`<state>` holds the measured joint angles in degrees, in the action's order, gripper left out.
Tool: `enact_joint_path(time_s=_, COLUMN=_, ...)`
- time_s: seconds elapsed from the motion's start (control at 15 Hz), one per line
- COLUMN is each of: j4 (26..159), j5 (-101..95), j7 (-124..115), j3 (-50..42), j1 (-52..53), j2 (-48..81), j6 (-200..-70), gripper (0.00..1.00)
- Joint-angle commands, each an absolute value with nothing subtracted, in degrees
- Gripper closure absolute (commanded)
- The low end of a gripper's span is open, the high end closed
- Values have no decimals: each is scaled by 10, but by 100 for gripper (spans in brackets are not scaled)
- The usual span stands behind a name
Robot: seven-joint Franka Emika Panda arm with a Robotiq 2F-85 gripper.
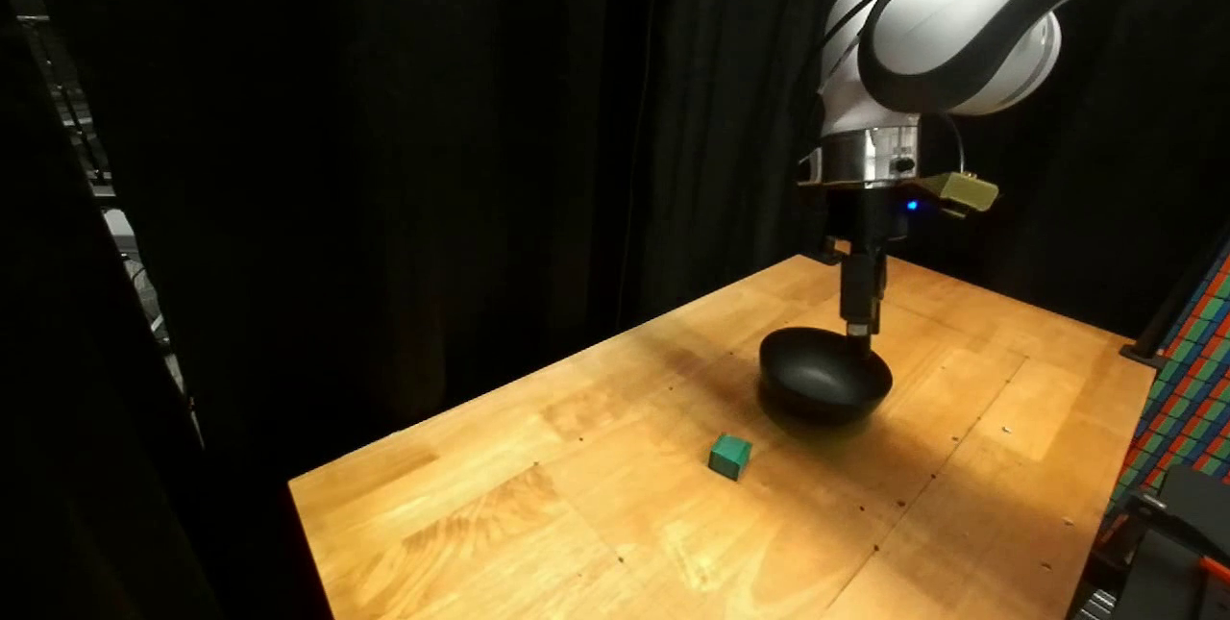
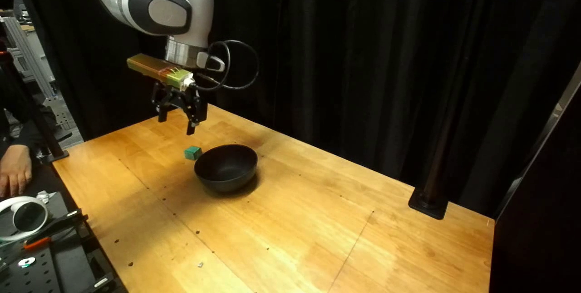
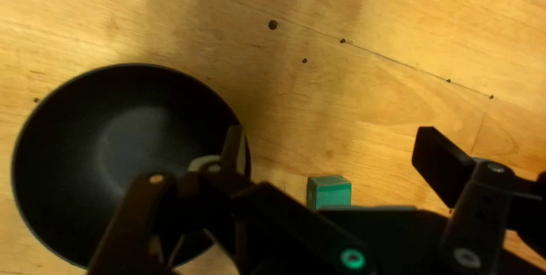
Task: Pick up the green object from the table and put it in the bowl
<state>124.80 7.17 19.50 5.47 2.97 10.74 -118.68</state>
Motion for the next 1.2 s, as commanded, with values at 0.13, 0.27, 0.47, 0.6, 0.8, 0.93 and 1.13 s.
enact_joint_path(time_s=0.13, j4=1289, j5=124, j7=221, j3=94, j1=42, j2=145, j6=-1328, gripper=0)
enact_joint_path(time_s=0.27, j4=1299, j5=126, j7=224, j3=107, j1=46, j2=165, j6=-1378, gripper=0)
enact_joint_path(time_s=0.47, j4=1306, j5=127, j7=228, j3=130, j1=45, j2=201, j6=-1453, gripper=0)
enact_joint_path(time_s=0.6, j4=1306, j5=125, j7=226, j3=144, j1=42, j2=224, j6=-1494, gripper=0)
enact_joint_path(time_s=0.8, j4=1302, j5=102, j7=212, j3=154, j1=47, j2=261, j6=-1551, gripper=0)
enact_joint_path(time_s=0.93, j4=1296, j5=86, j7=207, j3=158, j1=49, j2=282, j6=-1574, gripper=0)
enact_joint_path(time_s=1.13, j4=1281, j5=66, j7=198, j3=161, j1=51, j2=309, j6=-1593, gripper=0)
